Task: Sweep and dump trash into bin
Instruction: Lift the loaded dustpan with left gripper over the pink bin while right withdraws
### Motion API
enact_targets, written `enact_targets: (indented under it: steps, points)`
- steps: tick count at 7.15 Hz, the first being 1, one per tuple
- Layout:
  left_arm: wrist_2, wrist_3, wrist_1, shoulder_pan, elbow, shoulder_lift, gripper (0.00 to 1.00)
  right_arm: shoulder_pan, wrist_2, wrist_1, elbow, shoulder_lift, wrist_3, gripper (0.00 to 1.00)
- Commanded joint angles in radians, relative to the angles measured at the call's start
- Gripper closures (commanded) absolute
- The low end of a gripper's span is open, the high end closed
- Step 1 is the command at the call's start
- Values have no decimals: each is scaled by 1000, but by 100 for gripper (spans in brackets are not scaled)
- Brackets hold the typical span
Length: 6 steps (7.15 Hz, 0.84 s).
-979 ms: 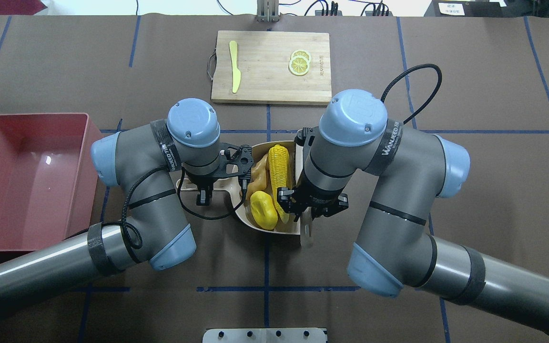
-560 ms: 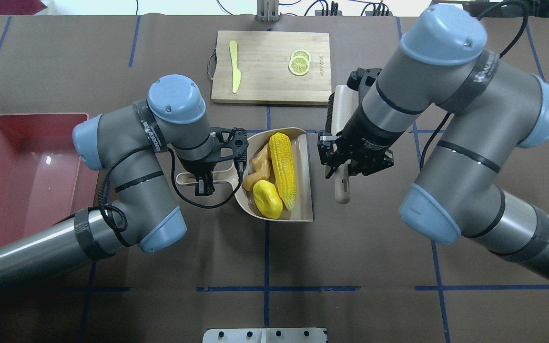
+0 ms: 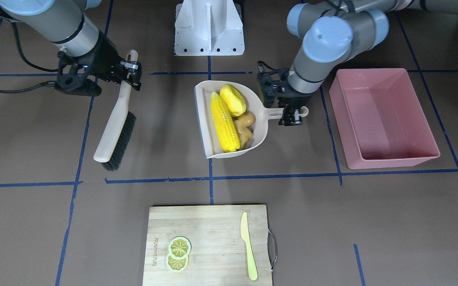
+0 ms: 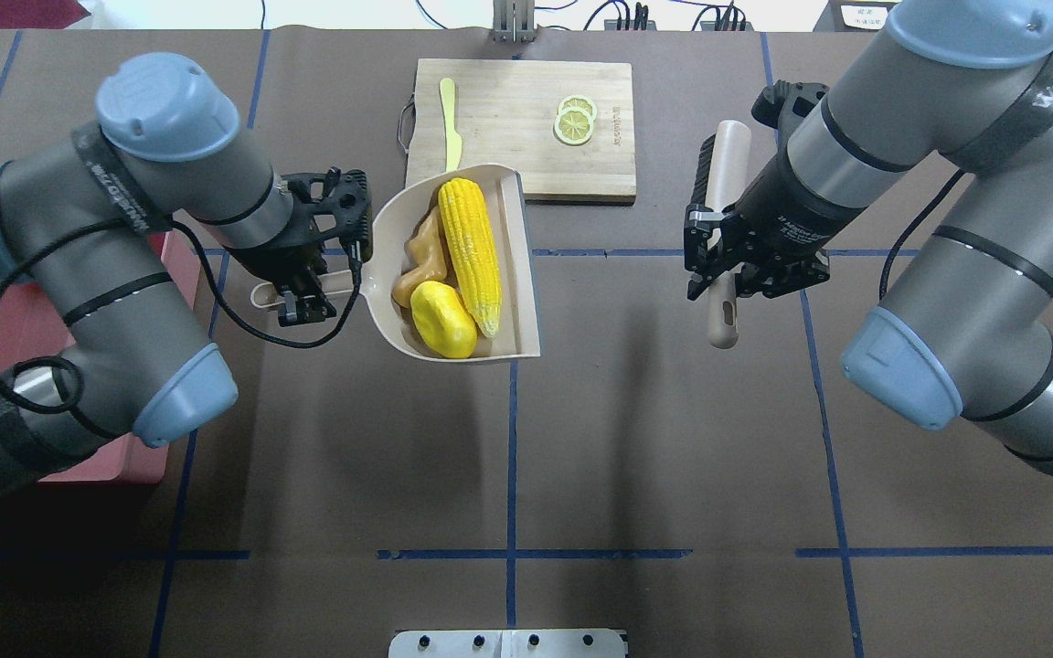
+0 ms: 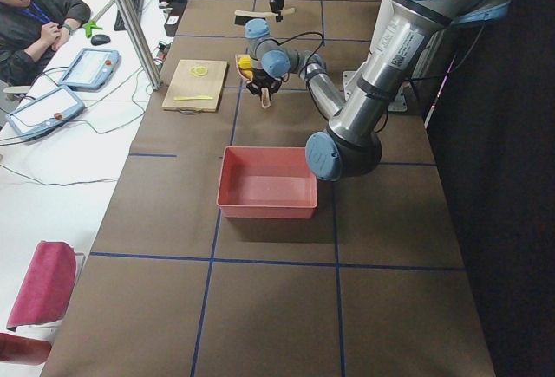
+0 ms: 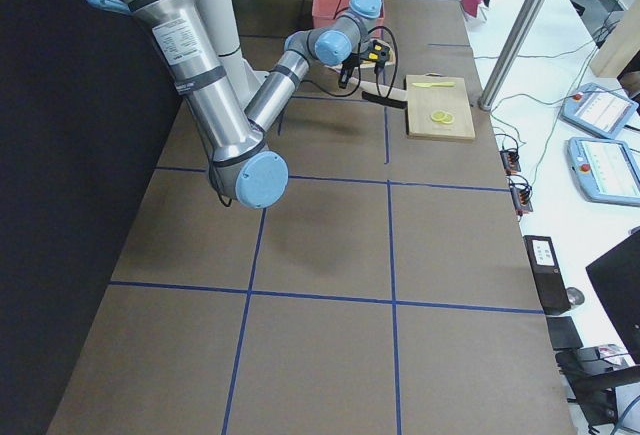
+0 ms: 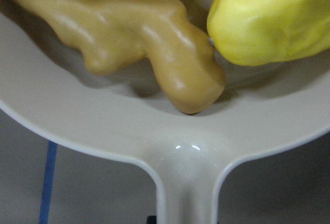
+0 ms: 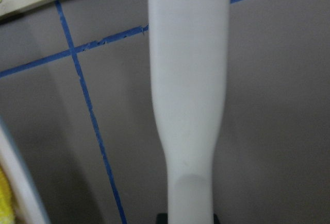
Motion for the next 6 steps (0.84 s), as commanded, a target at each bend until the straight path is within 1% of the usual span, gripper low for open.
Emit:
enact_targets:
  steps: [1, 2, 3, 4, 5, 6]
  points:
    - [0, -5, 3, -76, -139, 116, 100, 71, -5, -8, 32, -63, -4, 100]
    - [0, 0, 32, -131, -223, 212, 100, 96, -7, -8, 34, -71, -26, 100]
    - [-21, 7, 88, -229, -294, 287, 100, 113, -8, -9, 32, -85, -50, 100]
    - [-99, 3, 126, -313, -334, 340, 100, 137, -8, -12, 31, -102, -93, 100]
    - [-168, 20, 171, -407, -345, 390, 100, 159, -8, -14, 32, -131, -149, 100]
    - [-192, 38, 178, -470, -344, 440, 100, 177, -8, -14, 29, -154, -179, 100]
